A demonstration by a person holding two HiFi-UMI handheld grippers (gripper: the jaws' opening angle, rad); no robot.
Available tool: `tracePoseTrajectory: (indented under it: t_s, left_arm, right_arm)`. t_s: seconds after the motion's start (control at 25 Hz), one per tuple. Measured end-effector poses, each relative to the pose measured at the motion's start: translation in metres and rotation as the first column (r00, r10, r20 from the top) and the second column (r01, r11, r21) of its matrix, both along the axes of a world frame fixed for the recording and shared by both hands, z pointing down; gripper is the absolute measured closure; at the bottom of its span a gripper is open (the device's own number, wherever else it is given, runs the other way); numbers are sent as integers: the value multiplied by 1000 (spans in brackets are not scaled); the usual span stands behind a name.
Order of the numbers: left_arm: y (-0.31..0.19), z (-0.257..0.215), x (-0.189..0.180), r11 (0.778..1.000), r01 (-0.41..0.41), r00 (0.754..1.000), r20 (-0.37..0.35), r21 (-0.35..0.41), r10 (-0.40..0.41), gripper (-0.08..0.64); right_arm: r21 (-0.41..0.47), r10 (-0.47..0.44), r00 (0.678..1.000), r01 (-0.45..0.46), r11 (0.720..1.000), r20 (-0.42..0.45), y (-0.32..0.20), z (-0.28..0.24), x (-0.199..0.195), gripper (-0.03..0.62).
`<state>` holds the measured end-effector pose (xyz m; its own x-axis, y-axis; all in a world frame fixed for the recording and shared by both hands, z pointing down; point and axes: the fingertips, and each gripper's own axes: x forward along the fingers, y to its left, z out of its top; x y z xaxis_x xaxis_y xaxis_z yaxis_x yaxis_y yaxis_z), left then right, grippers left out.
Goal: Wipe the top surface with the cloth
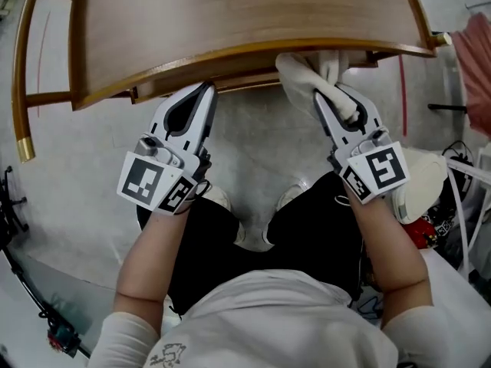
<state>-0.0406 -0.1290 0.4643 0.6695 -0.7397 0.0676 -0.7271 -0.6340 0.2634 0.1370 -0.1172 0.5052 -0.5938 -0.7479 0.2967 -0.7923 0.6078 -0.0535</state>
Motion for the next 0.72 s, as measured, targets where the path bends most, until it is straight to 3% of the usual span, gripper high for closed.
tracePoseTrajectory:
  t_s: [0.24,0.48,0.72]
  left_arm:
    - [-7,20,-5,999,38,999,20,27,-39,554]
    - [-11,41,-3,996,82,996,33,45,-84,554]
    - [-4,48,-11,991,116,992,41,63,-118,554]
  right_arm:
    - [4,-58,997,58,998,-41,-6,25,-18,503]
    - [17,-35,999,36,999,-34,-34,43,-31,503]
    - [40,-47,997,49,998,-55,-70,59,-72,503]
